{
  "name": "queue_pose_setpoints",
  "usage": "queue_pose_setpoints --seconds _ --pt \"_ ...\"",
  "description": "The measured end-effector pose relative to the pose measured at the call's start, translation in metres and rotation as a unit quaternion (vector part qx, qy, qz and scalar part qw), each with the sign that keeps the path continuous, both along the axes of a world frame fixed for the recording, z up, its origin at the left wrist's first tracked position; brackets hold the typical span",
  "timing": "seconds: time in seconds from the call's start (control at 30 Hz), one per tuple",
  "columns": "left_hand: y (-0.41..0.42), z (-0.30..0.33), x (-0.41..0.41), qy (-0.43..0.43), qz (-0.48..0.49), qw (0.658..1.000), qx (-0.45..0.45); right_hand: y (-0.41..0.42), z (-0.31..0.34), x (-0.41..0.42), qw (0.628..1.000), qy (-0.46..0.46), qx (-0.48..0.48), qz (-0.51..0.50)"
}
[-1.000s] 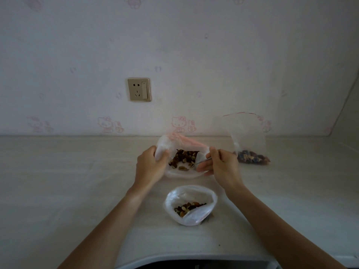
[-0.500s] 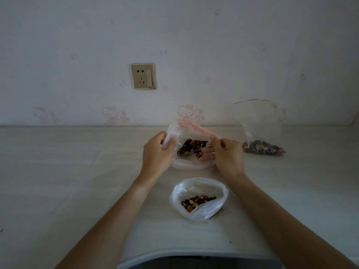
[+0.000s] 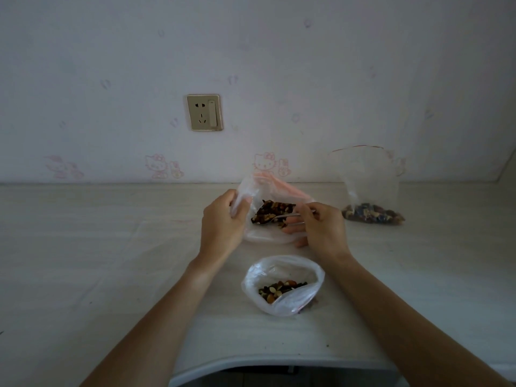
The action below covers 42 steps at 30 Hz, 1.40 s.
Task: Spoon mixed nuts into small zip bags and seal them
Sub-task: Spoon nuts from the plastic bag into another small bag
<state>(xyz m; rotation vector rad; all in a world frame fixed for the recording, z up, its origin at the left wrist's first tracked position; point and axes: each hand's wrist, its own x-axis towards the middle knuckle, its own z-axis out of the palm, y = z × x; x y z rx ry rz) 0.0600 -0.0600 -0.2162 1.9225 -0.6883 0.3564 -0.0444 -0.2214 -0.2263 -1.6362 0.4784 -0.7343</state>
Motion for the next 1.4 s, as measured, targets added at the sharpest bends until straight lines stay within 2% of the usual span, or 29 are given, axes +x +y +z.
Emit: queue_pose_setpoints --seconds 0.23,0.43,0.6,0.73,0.87,1.13,1.2,1.3,1.37,1.4 --pt "0.003 -0.006 0.004 0.005 0.033 0.999 -0.003 -0.002 0.005 -0.011 0.999 -0.009 0.04 -0.002" --pt "0.011 0.002 0.002 0.022 0.075 0.997 0.004 -0.006 0.021 -0.029 0.999 -0.028 0.031 0.003" --pt "0.019 0.013 -0.009 -0.019 0.106 0.994 -0.004 -0.013 0.04 -0.052 0.998 -0.056 0.04 0.011" --pt "0.031 0.021 -0.028 -0.044 0.052 0.998 0.016 -0.016 0.053 -0.074 0.996 -0.071 0.036 0.033" --pt "0.049 0.013 -0.054 0.004 -0.042 0.996 0.082 -0.009 0.062 -0.104 0.994 -0.08 0.044 0.062" --pt "0.067 0.008 -0.093 0.097 -0.11 0.982 0.117 0.012 0.056 -0.151 0.99 -0.049 0.069 0.108" --pt "0.067 0.009 -0.098 0.107 -0.117 0.98 0.119 0.014 0.052 -0.156 0.992 -0.037 0.039 0.114" --pt "0.063 0.011 -0.101 0.112 -0.112 0.98 0.119 0.016 0.046 -0.16 0.991 -0.021 -0.068 0.109" --pt "0.061 0.014 -0.102 0.131 -0.118 0.979 0.1 0.017 0.047 -0.163 0.977 -0.014 -0.185 0.101" --pt "0.061 0.015 -0.103 0.147 -0.124 0.978 0.085 0.018 0.049 -0.166 0.957 -0.013 -0.277 0.088"
